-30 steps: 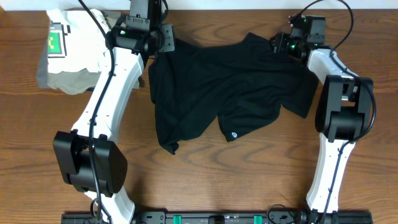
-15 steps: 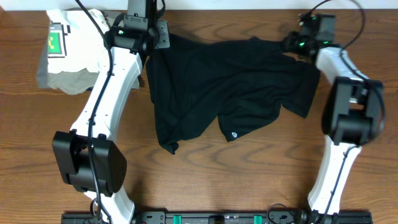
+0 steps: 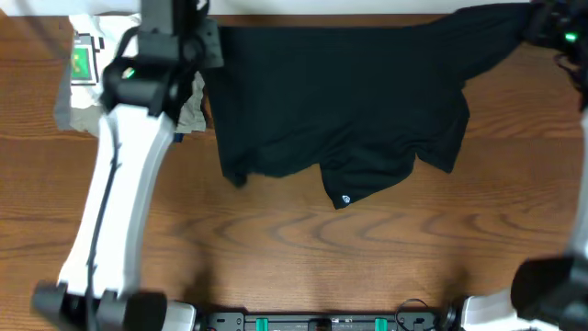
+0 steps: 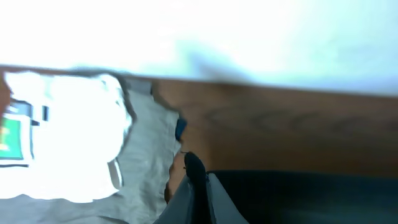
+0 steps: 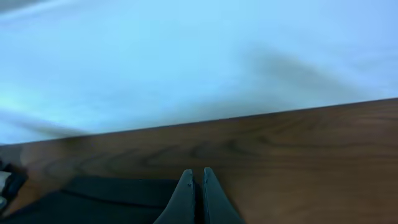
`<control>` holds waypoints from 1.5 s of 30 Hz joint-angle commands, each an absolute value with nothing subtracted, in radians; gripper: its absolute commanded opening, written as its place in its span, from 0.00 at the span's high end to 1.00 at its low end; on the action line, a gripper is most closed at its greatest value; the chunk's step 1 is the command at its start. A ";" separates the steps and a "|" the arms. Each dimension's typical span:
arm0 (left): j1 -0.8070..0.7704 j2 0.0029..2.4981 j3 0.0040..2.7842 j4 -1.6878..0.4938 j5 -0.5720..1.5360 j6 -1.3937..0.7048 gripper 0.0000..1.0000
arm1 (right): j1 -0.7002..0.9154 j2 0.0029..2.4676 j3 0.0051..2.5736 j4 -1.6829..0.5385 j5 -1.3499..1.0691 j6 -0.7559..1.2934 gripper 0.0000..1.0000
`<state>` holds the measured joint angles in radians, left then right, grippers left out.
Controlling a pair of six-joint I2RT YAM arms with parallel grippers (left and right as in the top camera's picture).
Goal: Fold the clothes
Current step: 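Lift the shirt with both grippers, shake it out and lay it flat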
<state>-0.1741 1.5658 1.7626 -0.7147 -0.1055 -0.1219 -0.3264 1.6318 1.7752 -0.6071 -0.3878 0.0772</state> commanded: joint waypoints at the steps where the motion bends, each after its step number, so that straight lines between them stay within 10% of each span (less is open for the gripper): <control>1: -0.170 1.468 1.771 -0.731 -0.149 -0.101 0.94 | -0.387 1.525 1.786 -0.638 -0.371 0.035 0.99; 22: -0.170 0.926 1.771 -0.878 -0.139 -0.102 0.94 | -0.746 1.140 1.840 -0.834 -0.597 -0.054 0.99; 45: -0.169 1.638 1.771 -0.822 -0.139 -0.117 0.94 | -0.651 1.687 1.840 -1.076 -0.579 -0.219 0.99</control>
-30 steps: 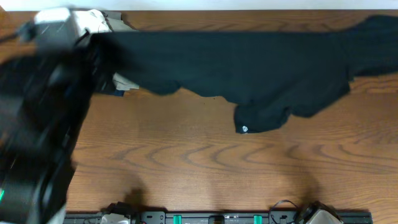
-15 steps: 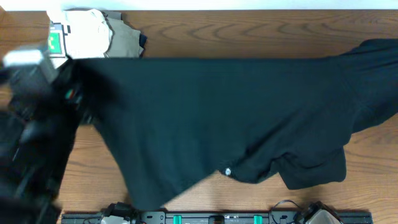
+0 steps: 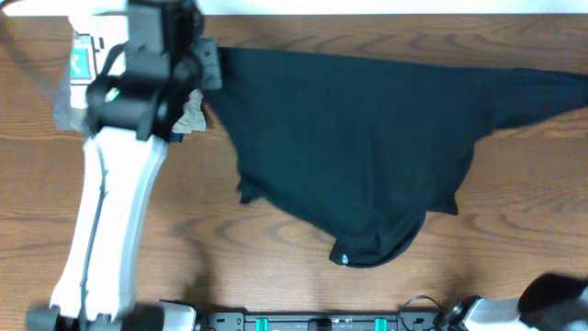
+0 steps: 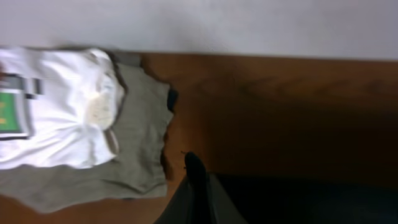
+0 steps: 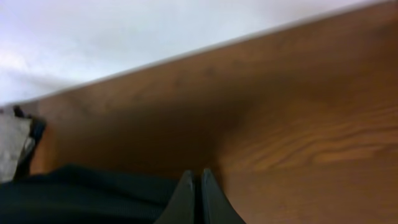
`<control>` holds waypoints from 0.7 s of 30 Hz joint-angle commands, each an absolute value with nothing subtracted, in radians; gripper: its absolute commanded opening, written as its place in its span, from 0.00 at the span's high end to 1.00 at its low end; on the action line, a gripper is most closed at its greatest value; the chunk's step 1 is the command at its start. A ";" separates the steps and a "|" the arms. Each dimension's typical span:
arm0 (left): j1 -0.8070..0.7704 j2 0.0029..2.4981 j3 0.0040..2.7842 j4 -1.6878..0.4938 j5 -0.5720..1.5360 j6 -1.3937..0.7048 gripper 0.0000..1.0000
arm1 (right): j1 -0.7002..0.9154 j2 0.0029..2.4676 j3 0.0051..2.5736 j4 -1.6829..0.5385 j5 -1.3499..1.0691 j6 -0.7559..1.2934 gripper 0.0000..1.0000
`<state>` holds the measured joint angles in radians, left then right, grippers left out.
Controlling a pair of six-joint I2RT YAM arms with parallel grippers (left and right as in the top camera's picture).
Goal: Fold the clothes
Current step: 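Lift the shirt with both grippers, shake it out and lay it flat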
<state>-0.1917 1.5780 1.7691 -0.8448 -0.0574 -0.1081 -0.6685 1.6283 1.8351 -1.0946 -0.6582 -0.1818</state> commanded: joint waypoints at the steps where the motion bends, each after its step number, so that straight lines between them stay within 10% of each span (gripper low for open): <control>1: -0.169 1.674 1.771 -0.799 -0.139 -0.117 0.94 | -0.632 1.729 1.840 -1.064 -0.557 -0.218 0.99; 21: -0.170 2.176 1.771 -0.249 -0.139 -0.117 0.94 | -0.322 2.219 1.840 -0.479 -0.366 -0.074 0.99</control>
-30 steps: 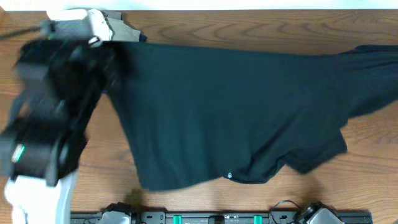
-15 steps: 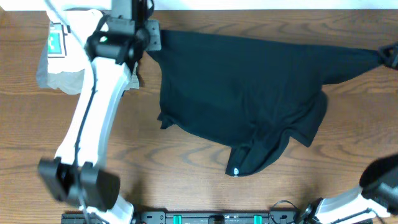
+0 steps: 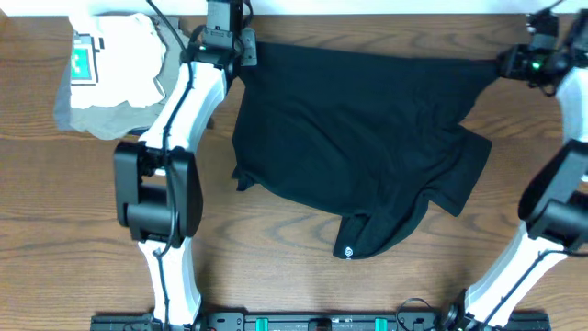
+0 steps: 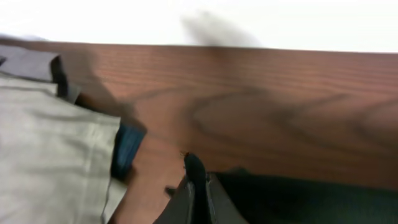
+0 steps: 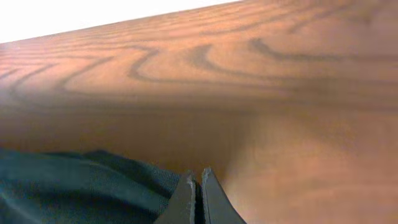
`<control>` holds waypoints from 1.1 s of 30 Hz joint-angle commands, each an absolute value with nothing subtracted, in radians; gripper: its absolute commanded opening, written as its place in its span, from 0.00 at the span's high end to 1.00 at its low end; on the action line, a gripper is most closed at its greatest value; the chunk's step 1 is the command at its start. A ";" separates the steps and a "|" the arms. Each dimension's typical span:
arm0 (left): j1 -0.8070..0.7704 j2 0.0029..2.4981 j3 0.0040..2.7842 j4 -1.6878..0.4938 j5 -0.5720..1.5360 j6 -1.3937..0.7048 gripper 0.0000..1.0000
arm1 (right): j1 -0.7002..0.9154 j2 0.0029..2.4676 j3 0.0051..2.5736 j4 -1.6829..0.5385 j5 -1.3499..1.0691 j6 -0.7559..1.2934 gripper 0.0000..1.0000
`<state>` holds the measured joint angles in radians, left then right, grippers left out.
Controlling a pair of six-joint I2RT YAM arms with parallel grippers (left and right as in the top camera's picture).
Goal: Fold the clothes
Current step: 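Lift the shirt with both grippers, shake it out and lay it flat, then release the shirt and move the right gripper to its right sleeve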
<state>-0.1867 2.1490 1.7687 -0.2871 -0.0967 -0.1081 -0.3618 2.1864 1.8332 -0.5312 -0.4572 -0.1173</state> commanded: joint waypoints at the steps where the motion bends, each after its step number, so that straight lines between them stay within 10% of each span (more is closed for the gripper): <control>1: -0.170 2.190 1.771 -0.223 -0.139 -0.117 0.94 | -0.309 2.232 1.840 -0.447 -0.338 -0.062 0.99; 6: -0.170 2.249 1.771 -0.078 -0.139 -0.117 0.87 | -0.249 2.321 1.840 -0.241 -0.231 0.007 0.99; 7: -0.170 2.259 1.771 -0.047 -0.139 -0.117 0.67 | -0.238 2.349 1.840 -0.188 -0.226 0.032 0.83; 9: -0.171 2.265 1.771 -0.016 -0.139 -0.117 0.31 | -0.226 2.384 1.840 -0.125 -0.214 0.072 0.10; 10: -0.171 2.265 1.771 -0.004 -0.139 -0.117 0.12 | -0.221 2.398 1.840 -0.102 -0.212 0.090 0.01; 17: -0.165 2.201 1.771 -0.109 -0.140 -0.098 0.02 | -0.232 2.349 1.840 -0.176 -0.217 0.145 0.01; 33: -0.188 1.813 1.771 -1.098 -0.139 -0.258 0.02 | -0.221 1.863 1.837 -1.151 -0.318 0.123 0.04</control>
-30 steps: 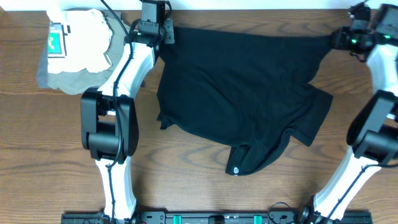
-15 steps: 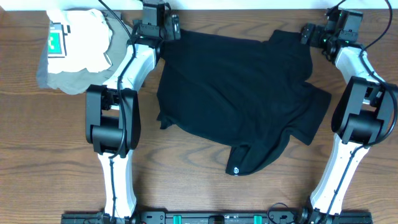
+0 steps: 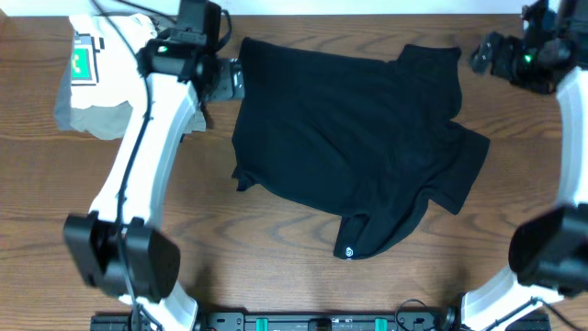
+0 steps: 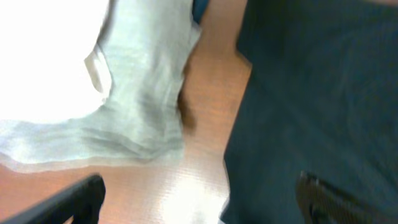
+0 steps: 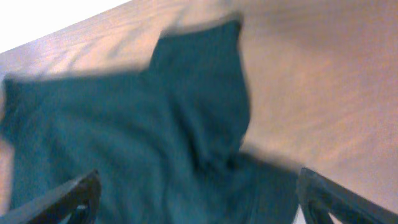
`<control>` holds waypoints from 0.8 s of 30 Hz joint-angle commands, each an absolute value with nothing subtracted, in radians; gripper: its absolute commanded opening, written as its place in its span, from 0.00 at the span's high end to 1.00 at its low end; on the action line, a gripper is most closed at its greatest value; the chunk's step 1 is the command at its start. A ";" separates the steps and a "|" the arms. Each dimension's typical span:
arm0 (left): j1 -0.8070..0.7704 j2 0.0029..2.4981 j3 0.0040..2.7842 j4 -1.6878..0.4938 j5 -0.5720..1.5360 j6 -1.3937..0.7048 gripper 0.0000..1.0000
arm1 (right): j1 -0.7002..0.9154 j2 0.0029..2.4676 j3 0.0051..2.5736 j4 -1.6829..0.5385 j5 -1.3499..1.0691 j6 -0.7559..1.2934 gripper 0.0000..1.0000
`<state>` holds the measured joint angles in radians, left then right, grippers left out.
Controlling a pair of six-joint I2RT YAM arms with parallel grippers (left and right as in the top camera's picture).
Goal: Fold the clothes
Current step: 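Release the shirt and move the right gripper to its right sleeve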
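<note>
A black T-shirt [image 3: 354,138] lies spread and rumpled on the wooden table [image 3: 276,257], a small logo near its lower hem. It also fills the right of the left wrist view as the same shirt [image 4: 317,93] and most of the right wrist view [image 5: 137,143]. My left gripper [image 3: 231,79] hangs open just off the shirt's upper left corner, holding nothing. My right gripper [image 3: 485,55] is open beside the shirt's upper right corner, also with nothing in it. Wide-spread fingertips [image 4: 81,196] show at the bottom of each wrist view.
A pile of folded clothes [image 3: 115,78], white with a green print over grey, sits at the table's back left corner. The same grey garment [image 4: 137,106] shows in the left wrist view. The table's far edge runs just behind both grippers.
Both grippers were shut on the shirt's top corners; now both are open and have let go. The upper right corner of the shirt has slumped inward. Each gripper sits slightly off the cloth.
Both grippers held the black shirt's top corners at the table's far edge, the cloth bunched. Then the shirt hung stretched wide between them. Then it lay lower on the table, still held. Now it lies released and spread.
</note>
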<state>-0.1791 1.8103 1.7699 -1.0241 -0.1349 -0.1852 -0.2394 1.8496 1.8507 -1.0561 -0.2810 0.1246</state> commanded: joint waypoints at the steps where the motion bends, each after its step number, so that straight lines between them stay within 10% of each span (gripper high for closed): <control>1: -0.187 1.812 1.771 -1.141 -0.139 -0.271 0.02 | -0.215 1.863 1.835 -1.211 -0.313 0.123 0.06; 10: -0.186 1.812 1.765 -1.240 -0.140 -0.282 0.02 | -0.149 1.863 1.594 -1.316 -0.202 0.186 0.07; 24: -0.187 1.812 1.765 -1.157 -0.139 -0.282 0.02 | -0.131 1.863 1.171 -0.887 -0.187 0.211 0.12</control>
